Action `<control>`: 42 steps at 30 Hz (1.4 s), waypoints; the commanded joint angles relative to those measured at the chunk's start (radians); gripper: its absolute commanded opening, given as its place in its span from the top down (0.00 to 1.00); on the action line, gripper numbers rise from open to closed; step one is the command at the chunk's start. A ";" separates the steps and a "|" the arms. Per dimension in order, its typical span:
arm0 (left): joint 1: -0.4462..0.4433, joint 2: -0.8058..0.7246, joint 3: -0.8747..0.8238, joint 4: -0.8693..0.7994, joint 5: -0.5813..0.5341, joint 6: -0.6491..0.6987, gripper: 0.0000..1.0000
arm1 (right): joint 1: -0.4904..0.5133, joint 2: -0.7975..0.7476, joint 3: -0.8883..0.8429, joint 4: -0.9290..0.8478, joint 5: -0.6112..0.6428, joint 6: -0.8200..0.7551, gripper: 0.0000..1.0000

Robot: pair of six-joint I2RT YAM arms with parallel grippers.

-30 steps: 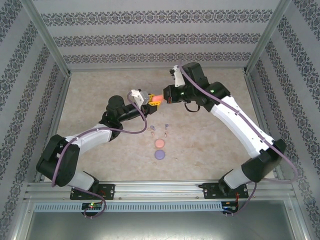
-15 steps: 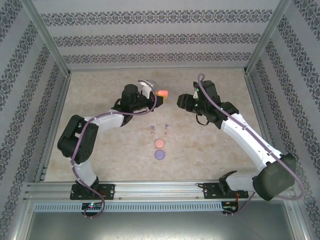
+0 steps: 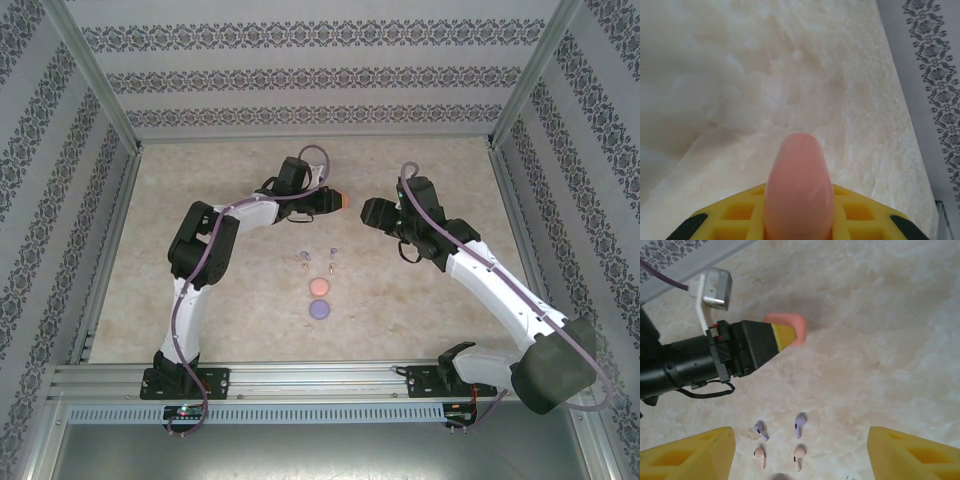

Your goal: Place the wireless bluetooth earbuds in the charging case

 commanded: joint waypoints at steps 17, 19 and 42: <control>0.005 0.235 0.392 -0.432 -0.057 -0.119 0.64 | -0.022 -0.065 -0.048 0.018 0.045 -0.019 0.28; 0.005 0.240 0.418 -0.477 -0.075 -0.105 0.60 | -0.024 -0.072 -0.043 0.013 0.048 -0.020 0.28; 0.087 -0.214 0.135 -0.509 -0.391 0.199 0.52 | 0.100 -0.035 -0.081 -0.034 0.105 -0.034 0.27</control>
